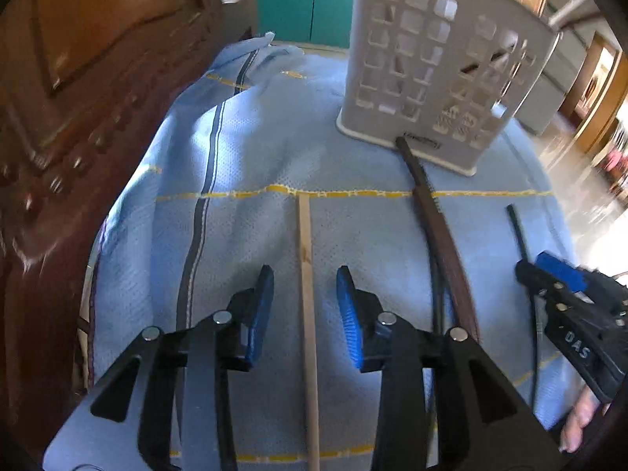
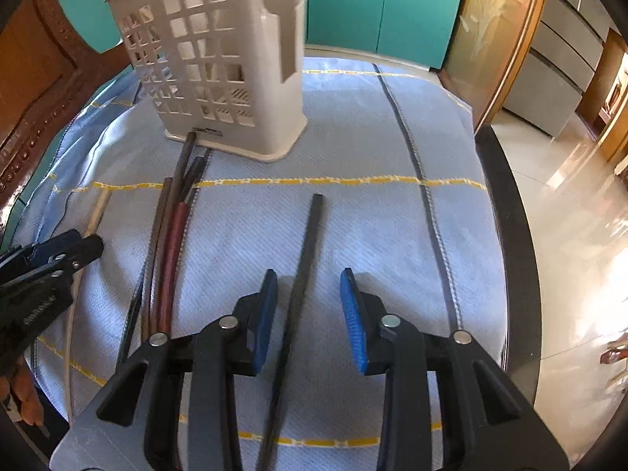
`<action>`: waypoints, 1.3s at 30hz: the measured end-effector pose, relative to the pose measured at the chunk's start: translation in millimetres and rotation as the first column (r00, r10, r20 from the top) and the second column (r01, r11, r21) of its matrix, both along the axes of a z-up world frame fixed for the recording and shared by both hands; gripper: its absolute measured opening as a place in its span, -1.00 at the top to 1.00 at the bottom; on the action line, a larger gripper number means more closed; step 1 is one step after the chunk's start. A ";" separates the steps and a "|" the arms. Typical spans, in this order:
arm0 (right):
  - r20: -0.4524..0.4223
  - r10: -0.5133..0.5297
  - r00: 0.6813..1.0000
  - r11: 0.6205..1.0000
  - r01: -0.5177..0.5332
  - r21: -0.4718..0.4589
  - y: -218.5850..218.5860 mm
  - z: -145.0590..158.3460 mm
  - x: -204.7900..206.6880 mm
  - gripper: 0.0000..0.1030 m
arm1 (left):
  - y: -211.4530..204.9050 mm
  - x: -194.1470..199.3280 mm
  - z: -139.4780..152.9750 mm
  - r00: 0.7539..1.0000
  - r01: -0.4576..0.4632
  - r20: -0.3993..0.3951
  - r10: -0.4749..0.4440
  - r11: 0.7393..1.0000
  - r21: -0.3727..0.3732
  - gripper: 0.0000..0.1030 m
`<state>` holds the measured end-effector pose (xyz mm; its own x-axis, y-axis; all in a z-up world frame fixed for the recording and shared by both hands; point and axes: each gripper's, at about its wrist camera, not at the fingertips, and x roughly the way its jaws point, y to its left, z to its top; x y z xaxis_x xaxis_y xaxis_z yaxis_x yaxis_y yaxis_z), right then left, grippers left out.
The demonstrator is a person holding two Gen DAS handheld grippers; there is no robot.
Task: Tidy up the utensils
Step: 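Grasp a light wooden chopstick with the left tool while the right tool grasps the black chopstick, then lift both chopsticks, lower them into the basket and open both tools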
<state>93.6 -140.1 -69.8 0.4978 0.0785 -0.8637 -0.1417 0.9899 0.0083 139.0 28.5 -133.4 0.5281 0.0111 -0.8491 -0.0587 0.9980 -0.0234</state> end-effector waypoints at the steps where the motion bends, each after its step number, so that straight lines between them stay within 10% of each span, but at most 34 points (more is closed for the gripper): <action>1: -0.003 0.009 1.000 1.000 -0.009 0.011 2.2 0.4 -0.1 0.83 | -0.2 0.5 0.4 1.000 -0.007 0.004 0.007 1.000 0.002 0.47; 3: -0.013 0.022 1.000 0.999 -0.021 0.048 3.6 0.7 -0.8 0.88 | 1.4 2.0 1.9 1.000 -0.023 0.009 0.023 1.000 -0.003 0.86; 8: 0.070 0.022 0.997 0.991 -0.031 0.131 -4.8 24.8 -9.4 0.88 | 7.0 -1.9 12.4 0.998 -0.018 0.053 0.021 0.999 -0.051 0.87; 14: 0.276 0.013 0.961 0.957 -0.092 0.277 -35.0 105.7 -41.6 0.88 | 7.9 -42.4 94.3 0.962 0.068 0.270 -0.040 0.993 -0.093 0.87; 24: 0.565 -0.121 0.816 0.888 -0.165 0.429 -53.2 230.6 -46.6 0.88 | 23.6 -59.5 251.0 0.764 0.128 0.646 0.006 0.979 -0.161 0.87; 28: 0.628 -0.212 0.749 0.876 -0.139 0.462 -55.9 249.1 -28.8 0.87 | 33.2 -51.3 282.0 0.624 0.085 0.772 0.123 0.971 -0.224 0.87; 31: 0.661 -0.233 0.714 0.910 -0.080 0.407 -47.8 245.0 -12.9 0.87 | 33.8 -38.1 285.5 0.580 0.062 0.793 0.185 0.961 -0.269 0.87; 34: 0.644 -0.212 0.735 0.922 -0.069 0.382 -36.9 228.8 4.5 0.88 | 28.0 -12.9 275.9 0.574 0.028 0.793 0.205 0.963 -0.269 0.87; 39: 0.624 -0.134 0.770 0.945 -0.090 0.314 -19.5 202.4 16.0 0.88 | 8.1 29.8 243.7 0.654 -0.017 0.741 0.153 0.982 -0.188 0.87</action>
